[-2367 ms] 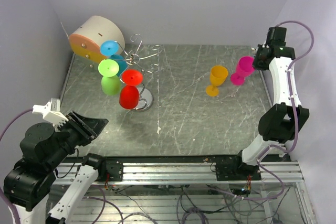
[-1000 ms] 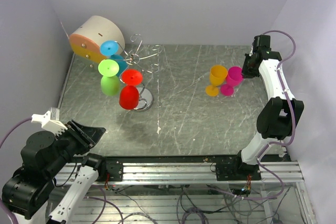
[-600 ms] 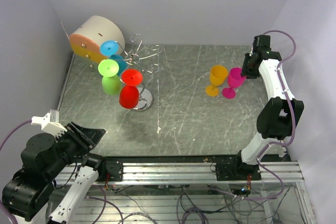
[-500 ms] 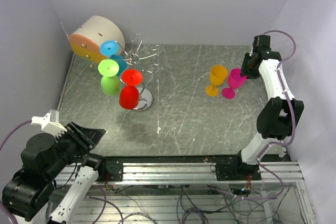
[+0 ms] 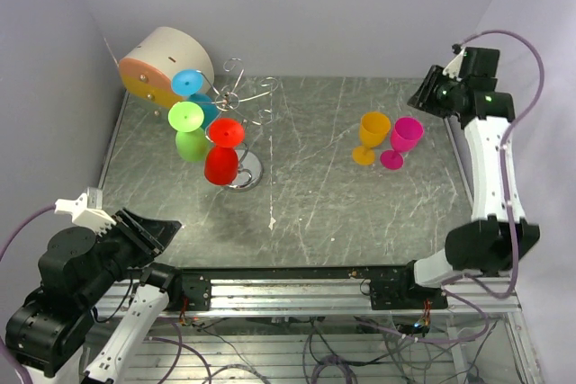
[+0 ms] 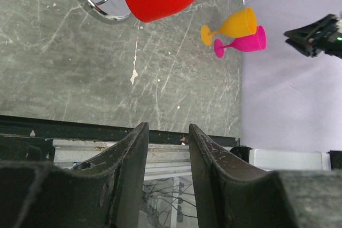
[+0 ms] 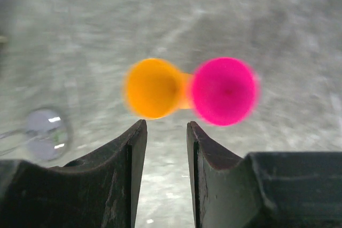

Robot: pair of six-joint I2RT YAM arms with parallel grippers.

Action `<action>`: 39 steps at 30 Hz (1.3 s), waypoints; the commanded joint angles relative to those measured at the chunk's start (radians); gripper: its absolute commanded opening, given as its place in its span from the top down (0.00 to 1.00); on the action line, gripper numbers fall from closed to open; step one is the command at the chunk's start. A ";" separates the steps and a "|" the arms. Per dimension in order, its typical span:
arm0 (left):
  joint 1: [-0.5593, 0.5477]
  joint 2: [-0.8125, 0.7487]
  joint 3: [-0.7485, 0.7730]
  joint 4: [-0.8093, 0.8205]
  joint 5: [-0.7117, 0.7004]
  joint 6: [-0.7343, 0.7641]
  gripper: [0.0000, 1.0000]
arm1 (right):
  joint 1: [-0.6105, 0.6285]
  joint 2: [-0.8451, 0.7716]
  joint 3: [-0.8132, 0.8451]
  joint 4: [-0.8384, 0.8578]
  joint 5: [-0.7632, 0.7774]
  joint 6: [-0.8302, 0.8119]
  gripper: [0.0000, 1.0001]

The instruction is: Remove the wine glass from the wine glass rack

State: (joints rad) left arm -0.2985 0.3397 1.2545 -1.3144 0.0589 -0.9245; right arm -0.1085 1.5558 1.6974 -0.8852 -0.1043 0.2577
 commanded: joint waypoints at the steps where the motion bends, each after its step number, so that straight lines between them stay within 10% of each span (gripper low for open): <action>1: -0.003 -0.008 -0.016 0.015 -0.027 -0.010 0.54 | 0.045 -0.172 -0.057 0.167 -0.486 0.226 0.64; 4: -0.004 -0.010 -0.021 0.018 -0.030 -0.015 0.54 | 0.203 -0.237 -0.146 0.370 -0.626 0.426 0.70; 16: -0.003 -0.013 0.010 -0.008 -0.052 -0.020 0.54 | 0.771 -0.285 -0.309 0.698 -0.372 0.792 0.62; 39: -0.004 -0.006 0.029 -0.013 -0.059 -0.020 0.54 | 0.972 -0.140 -0.430 0.949 -0.100 1.013 0.69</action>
State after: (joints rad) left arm -0.2985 0.3393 1.2686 -1.3327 0.0185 -0.9436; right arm 0.8474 1.4189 1.2854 0.0074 -0.2733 1.2388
